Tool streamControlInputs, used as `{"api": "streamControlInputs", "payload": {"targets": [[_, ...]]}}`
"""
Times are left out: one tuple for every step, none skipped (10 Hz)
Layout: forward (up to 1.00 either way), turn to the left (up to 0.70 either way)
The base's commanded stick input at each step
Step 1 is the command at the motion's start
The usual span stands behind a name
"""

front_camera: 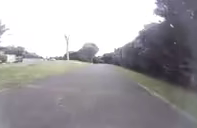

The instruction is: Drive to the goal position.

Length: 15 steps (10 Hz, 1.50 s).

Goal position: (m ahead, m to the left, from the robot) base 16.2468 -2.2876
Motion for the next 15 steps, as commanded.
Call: {"api": "streamControlInputs", "payload": {"targets": [[0.7,0.0],[0.7,0.0],[0.7,0.0],[0.7,0.0],[0.7,0.0],[0.7,0.0],[0.7,0.0],[0.7,0.0],[0.7,0.0],[0.7,0.0],[0.7,0.0],[0.7,0.0],[0.7,0.0],[0.7,0.0],[0.7,0.0]]}}
